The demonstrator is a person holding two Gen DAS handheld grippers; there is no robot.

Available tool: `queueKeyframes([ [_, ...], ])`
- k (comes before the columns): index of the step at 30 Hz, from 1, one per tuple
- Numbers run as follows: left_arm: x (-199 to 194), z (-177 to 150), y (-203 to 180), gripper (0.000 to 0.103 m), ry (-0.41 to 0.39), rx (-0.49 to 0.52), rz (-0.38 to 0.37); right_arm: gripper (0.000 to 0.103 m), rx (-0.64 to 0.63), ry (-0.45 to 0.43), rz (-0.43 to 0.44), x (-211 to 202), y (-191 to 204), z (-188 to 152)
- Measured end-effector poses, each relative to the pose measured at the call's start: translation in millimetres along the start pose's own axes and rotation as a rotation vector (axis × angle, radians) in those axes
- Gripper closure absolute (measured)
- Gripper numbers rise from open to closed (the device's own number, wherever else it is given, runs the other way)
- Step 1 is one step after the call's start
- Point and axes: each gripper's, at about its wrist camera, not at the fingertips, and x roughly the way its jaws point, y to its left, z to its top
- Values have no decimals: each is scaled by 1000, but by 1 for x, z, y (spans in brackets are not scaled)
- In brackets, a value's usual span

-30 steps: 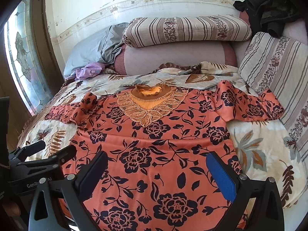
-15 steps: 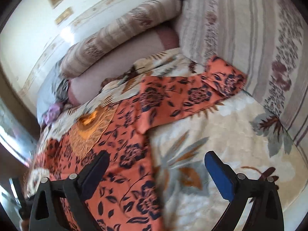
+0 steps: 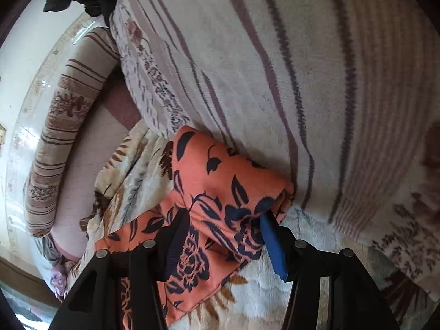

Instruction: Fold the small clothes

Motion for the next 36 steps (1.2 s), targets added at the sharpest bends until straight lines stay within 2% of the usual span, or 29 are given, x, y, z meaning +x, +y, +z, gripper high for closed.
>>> queueKeyframes([
  [1, 0, 0, 1, 0, -1, -8, -10, 83, -11, 3, -23, 2, 5, 2],
  [2, 0, 1, 3, 0, -3, -15, -20, 86, -26, 1, -40, -1, 14, 3],
  [7, -4, 4, 11, 0, -1, -57, -63, 93, -143, -28, -46, -32, 71, 9],
  [10, -13, 8, 20, 0, -20, -104, -91, 93, -227, -41, 3, -60, 122, 1],
  [13, -24, 12, 31, 0, -60, -149, -94, 93, -289, -51, 129, -96, 182, -20],
  [18, -38, 17, 56, 0, -107, -224, -101, 93, -358, -41, 437, -149, 294, -92],
  [21, -45, 18, 73, 0, -127, -268, -101, 93, -346, 37, 637, -163, 347, -147],
  [24, -46, 19, 88, 0, -140, -314, -84, 91, -305, 170, 800, -146, 382, -212],
  [25, -45, 20, 92, 0, -136, -330, -82, 83, -309, 214, 809, -131, 389, -234],
  [26, -44, 20, 97, 0, -132, -346, -84, 42, -324, 267, 793, -112, 393, -256],
  [27, -43, 20, 99, 0, -127, -360, -86, 12, -336, 313, 750, -90, 395, -275],
  [28, -41, 20, 102, 0, -122, -371, -88, 1, -344, 356, 665, -62, 387, -301],
  [30, -41, 20, 105, 0, -119, -379, -92, 1, -357, 510, 567, -4, 362, -338],
  [31, -40, 20, 106, 0, -118, -382, -90, 3, -354, 553, 527, 7, 343, -353],
  [33, -39, 20, 108, 0, -116, -391, -91, 3, -366, 567, 455, 25, 310, -369],
  [36, -35, 21, 106, 0, -109, -397, -94, 3, -393, 539, 437, 16, 281, -351],
])
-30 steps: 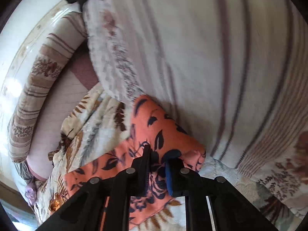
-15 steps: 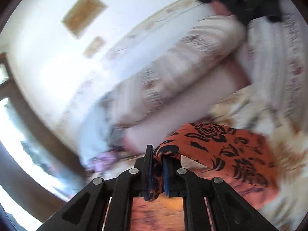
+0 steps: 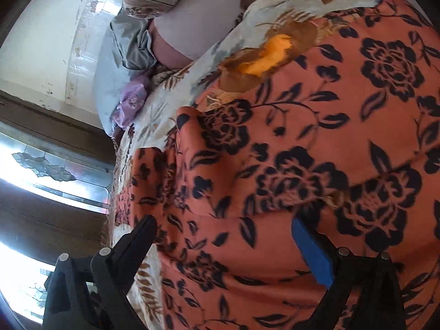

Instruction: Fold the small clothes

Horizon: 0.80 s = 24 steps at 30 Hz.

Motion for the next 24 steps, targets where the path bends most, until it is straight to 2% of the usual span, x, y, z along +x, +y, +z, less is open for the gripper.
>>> queueKeyframes([
  [2, 3, -1, -4, 0, 5, 12, 3, 3, -72, -76, -24, -33, -2, 12],
  [4, 6, -4, -11, 0, 10, 38, 9, 3, -130, -193, -72, -81, 1, 29],
  [6, 7, -7, -17, 0, 8, 68, 6, 3, -162, -321, -162, -109, -10, 43],
  [8, 4, -9, -22, 0, -13, 91, -24, 3, -231, -432, -307, -121, -31, 43],
  [9, 2, -10, -25, 0, -23, 98, -54, 3, -243, -446, -389, -116, -49, 38],
  [10, 1, -10, -28, 0, -18, 99, -96, 3, -230, -407, -426, -106, -70, 33],
  [11, 1, -9, -29, 0, -1, 87, -149, 2, -196, -319, -418, -90, -98, 27],
  [12, 2, -7, -31, 0, 21, 61, -215, 2, -162, -328, -343, -91, -113, 25],
  [13, 3, -3, -34, 0, 47, 27, -282, 1, -143, -376, -294, -104, -114, 29],
  [14, 6, 1, -37, 0, 73, -10, -337, 0, -124, -384, -265, -107, -116, 33],
  [18, 38, 21, -54, 0, 209, -204, -527, 0, -132, -375, -263, -100, -121, 36],
  [22, 77, 26, -70, 0, 309, -361, -567, 0, -125, -388, -235, -103, -124, 36],
  [24, 97, 26, -69, 0, 337, -439, -535, 0, -125, -391, -230, -98, -125, 33],
])
